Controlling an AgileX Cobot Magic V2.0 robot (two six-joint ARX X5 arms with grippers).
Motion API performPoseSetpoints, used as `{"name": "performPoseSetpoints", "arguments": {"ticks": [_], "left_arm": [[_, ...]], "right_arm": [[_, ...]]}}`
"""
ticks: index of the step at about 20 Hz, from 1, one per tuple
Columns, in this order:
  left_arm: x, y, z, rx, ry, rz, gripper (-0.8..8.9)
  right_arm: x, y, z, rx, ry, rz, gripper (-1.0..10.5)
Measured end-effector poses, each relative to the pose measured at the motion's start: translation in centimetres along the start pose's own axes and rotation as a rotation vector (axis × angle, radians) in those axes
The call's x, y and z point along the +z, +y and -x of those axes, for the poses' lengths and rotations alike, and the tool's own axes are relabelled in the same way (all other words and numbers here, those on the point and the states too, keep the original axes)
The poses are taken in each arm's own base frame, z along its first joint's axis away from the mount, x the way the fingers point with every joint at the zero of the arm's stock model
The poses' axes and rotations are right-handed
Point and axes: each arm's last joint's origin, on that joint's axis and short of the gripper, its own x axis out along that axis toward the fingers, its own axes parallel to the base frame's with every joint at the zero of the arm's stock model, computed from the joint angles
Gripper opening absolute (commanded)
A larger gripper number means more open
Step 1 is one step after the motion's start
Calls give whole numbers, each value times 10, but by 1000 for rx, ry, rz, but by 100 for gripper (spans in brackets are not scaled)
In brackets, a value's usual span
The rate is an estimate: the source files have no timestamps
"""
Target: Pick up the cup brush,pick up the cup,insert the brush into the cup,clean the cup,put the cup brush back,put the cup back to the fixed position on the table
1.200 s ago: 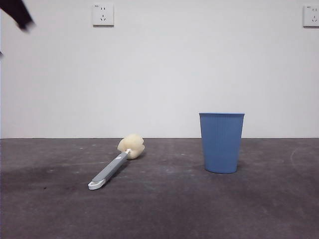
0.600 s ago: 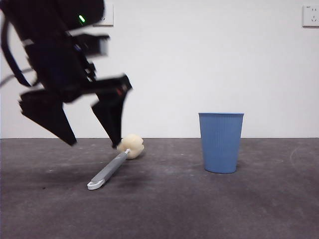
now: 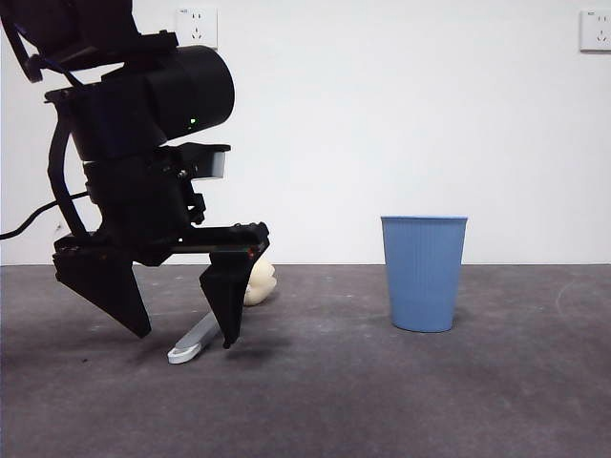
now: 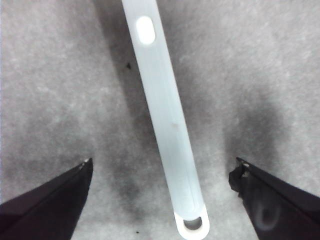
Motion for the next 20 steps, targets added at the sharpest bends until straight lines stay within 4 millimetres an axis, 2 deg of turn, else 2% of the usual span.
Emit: {"name": "performPoseSetpoints", "arguments": {"ticks": [1,3,4,11,13,15,20], "left_arm": [[0,0,0,0,0,1,455],[0,0,0,2,0,6,322],[0,0,0,3,0,6,291],[-3,-6,-5,15,38,10,271],[-4,-8,-6,25,36,2,108],[-4,-11,-6,19,30,-5,-9],[-5,-12,-4,17,40,1,-9]], "right_arm": [[0,0,0,0,0,-1,595],[0,0,0,0,0,-2,595],[0,0,0,0,0,-2,595],[0,0,0,1,0,-10,595],[0,0,0,1,0,-10,595],[0,0,0,1,0,-10,595],[0,0,0,1,0,-19,595]]}}
